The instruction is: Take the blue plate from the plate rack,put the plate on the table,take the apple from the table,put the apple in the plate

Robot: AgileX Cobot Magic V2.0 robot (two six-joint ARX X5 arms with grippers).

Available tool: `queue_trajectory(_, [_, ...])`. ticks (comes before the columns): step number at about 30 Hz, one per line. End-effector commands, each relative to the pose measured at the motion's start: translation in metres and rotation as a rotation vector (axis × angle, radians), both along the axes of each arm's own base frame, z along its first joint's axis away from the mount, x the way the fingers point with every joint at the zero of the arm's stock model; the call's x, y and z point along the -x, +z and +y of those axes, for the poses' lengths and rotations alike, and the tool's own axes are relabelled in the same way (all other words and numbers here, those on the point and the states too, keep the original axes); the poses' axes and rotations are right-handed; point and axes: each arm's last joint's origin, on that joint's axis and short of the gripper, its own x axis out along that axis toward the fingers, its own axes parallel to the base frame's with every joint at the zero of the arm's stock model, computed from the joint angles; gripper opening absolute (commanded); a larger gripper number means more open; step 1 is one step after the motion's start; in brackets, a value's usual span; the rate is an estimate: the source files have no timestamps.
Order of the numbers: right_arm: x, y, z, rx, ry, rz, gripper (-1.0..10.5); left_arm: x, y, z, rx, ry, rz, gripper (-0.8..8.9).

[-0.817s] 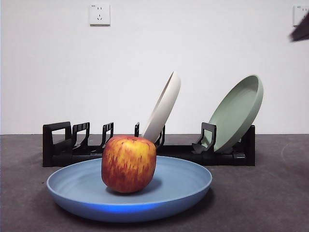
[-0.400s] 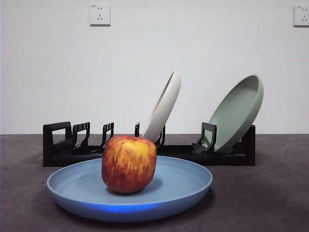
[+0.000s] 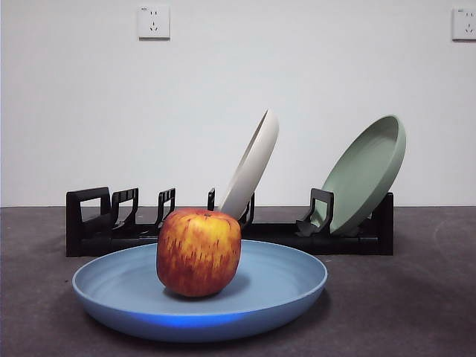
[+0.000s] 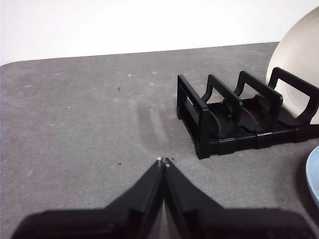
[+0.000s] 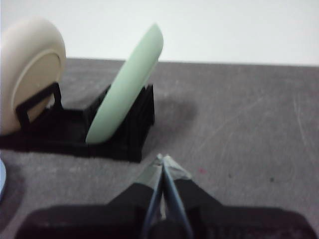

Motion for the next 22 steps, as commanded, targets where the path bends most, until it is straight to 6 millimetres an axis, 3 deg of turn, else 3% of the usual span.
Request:
queue_trajectory(1, [-0.0001, -0.0049, -0.0001, -0.018, -0.004, 0.028, 0.0, -0.0005, -0.0042, 0.0002, 0.005, 0.002, 0.009, -0.03])
queue_trajectory(22, [0.0003, -0.0076, -0.0002, -0.074, -0.016, 0.068, 0.0, -0.0005, -0.0042, 0.0002, 0.005, 0.002, 0.009, -0.03])
